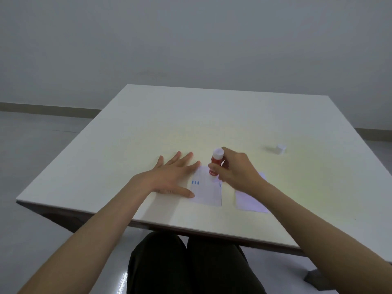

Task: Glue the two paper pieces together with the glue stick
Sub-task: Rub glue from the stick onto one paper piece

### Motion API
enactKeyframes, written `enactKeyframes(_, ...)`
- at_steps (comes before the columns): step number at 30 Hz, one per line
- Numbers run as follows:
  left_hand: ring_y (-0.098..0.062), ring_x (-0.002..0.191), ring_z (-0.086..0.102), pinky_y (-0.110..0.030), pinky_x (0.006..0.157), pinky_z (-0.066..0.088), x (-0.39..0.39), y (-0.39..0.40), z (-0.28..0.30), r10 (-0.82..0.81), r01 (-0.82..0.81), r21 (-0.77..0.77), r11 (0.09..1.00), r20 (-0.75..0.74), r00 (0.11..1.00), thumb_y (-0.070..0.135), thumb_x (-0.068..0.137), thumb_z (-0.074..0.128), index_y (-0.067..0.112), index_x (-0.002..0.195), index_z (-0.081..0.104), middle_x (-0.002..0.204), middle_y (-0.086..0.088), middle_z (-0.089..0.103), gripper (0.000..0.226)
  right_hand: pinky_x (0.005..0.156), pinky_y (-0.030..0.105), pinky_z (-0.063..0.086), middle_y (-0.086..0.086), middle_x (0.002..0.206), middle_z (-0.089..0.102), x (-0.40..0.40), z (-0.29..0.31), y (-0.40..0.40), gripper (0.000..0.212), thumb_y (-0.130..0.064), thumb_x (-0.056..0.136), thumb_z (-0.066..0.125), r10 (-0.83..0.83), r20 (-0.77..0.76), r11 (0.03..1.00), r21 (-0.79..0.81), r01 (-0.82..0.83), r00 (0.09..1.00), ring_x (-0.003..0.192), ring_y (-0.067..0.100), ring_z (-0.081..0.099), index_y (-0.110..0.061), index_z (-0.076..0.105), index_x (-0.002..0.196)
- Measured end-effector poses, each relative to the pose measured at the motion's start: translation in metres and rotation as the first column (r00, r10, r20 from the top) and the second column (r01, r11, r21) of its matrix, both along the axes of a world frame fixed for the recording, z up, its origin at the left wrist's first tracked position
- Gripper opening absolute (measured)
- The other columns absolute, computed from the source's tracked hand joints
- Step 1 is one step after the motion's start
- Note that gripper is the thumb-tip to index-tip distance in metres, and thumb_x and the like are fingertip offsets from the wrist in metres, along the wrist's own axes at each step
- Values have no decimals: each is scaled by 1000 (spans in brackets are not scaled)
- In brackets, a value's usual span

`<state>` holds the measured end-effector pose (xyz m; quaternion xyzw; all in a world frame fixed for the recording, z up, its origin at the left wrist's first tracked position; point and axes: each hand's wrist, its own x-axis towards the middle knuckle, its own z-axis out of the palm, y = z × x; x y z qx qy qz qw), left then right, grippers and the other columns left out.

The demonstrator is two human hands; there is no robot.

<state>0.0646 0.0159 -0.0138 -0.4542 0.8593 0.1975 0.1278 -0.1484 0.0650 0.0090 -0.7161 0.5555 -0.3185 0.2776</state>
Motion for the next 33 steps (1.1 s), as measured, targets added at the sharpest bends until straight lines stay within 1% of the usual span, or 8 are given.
enactKeyframes(4,-15,143,-27,-57,113,-15,1,0,-1,0,0,11,1000,-27,1000,65,76,57,47,146,-6,156,13,-24,96,59,29,51,-10,68,66,-7,0,-15,14,-20,87,59,-72,-2,997,-4,72,997,51,4,58,-16,53,75)
enactKeyframes(7,-16,142,-30,-57,112,-17,1,2,-2,-11,11,6,1000,-35,999,64,79,55,44,147,-8,156,13,-26,95,60,26,48,-9,68,67,-5,-8,-9,12,-20,87,59,-58,-20,997,-42,57,998,54,6,60,-15,52,78)
enactKeyframes(11,-16,140,-33,-57,111,-19,5,4,-7,-54,52,-35,998,-58,997,62,83,51,41,146,-13,153,16,-30,93,65,33,49,0,73,70,-2,-13,-4,11,-20,87,58,-48,-41,996,-79,45,998,62,17,63,-12,52,83)
enactKeyframes(16,-11,140,-31,-50,112,-22,4,6,-7,-87,89,6,996,-148,985,54,86,52,46,142,-16,150,24,-29,89,63,28,47,-6,70,67,-2,-14,-5,10,-19,87,58,-67,-33,994,-93,63,997,58,13,62,-13,52,82)
enactKeyframes(22,-10,139,-32,-52,110,-24,3,5,-1,-97,106,73,992,-124,988,48,91,50,42,147,-1,153,27,-18,76,67,32,50,0,72,70,-2,-14,-2,11,-20,86,59,-73,-37,993,-95,69,997,60,13,63,-13,52,82)
enactKeyframes(26,-13,140,-31,-54,111,-22,0,5,3,-111,115,72,991,-63,992,51,89,50,41,148,-3,155,24,-18,80,69,34,51,7,70,69,-2,-14,5,9,-20,86,58,-79,-51,992,-107,73,996,60,16,62,-13,51,84)
enactKeyframes(30,-13,140,-33,-54,111,-22,0,4,3,-108,113,83,990,-57,992,52,88,50,41,148,-6,152,27,-21,83,70,44,51,12,74,67,0,-10,13,10,-18,87,59,-52,-60,991,-123,44,997,66,29,60,-10,53,88)
enactKeyframes(33,-12,139,-32,-52,110,-23,0,3,2,-113,118,83,990,-67,991,53,87,51,42,148,-6,148,31,-23,84,70,42,50,9,74,67,2,-7,23,11,-19,87,60,-38,-59,992,-120,31,998,67,25,60,-10,54,87)
